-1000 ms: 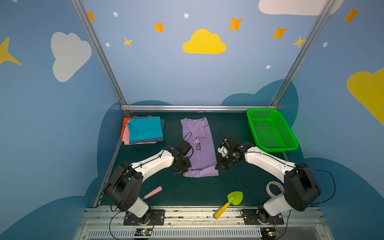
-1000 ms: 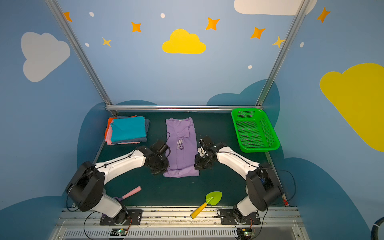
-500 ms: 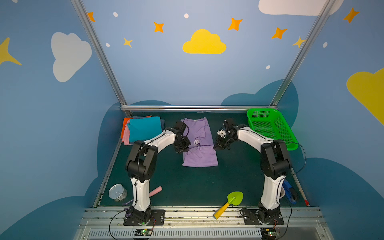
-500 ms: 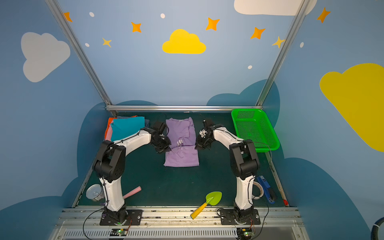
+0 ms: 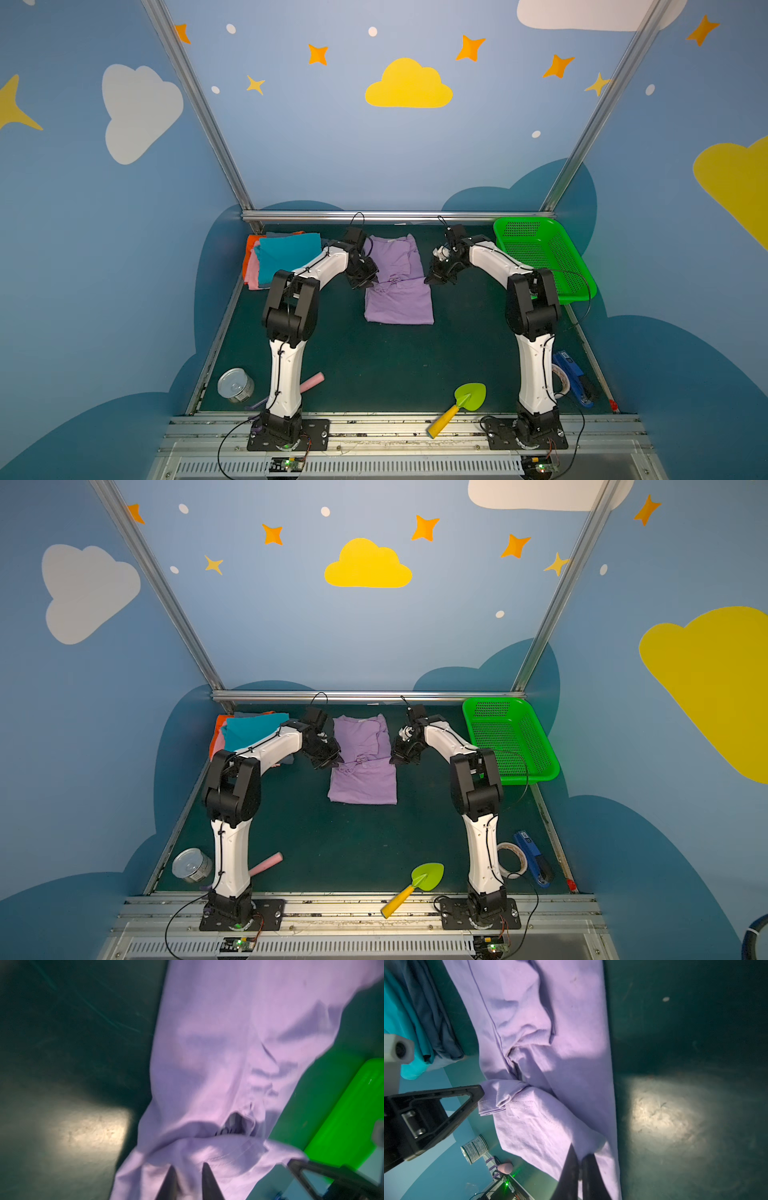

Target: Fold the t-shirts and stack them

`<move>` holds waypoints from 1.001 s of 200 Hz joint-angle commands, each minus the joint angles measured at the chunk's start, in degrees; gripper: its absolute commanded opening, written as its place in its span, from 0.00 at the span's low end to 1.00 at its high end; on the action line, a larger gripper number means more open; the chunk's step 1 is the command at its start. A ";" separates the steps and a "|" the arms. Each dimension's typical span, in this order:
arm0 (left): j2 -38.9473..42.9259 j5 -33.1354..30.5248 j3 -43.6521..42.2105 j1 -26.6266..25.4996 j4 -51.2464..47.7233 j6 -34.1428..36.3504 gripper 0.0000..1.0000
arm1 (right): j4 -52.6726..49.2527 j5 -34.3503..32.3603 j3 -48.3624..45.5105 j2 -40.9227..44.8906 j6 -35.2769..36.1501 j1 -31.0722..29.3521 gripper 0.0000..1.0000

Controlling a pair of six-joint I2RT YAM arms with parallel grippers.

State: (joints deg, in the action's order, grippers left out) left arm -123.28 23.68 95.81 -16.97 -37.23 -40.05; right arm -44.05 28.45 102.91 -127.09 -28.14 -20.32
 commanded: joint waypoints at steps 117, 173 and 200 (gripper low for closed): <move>14.44 -18.35 -1.59 -6.67 -8.84 3.21 0.17 | -1.36 -0.26 -1.80 8.08 1.11 1.71 0.12; 5.69 -17.33 1.36 -14.29 -9.17 3.90 0.17 | -0.93 -1.09 -8.36 6.15 3.22 -3.20 0.01; -0.34 -18.32 6.43 -14.23 -10.89 4.80 0.17 | -2.69 -0.58 -2.90 0.33 4.11 -4.59 0.01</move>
State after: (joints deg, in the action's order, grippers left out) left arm -120.38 6.92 97.38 -31.81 -45.47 -36.80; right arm -45.50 27.73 95.70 -121.86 -25.67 -24.43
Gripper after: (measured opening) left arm 0.170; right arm 0.047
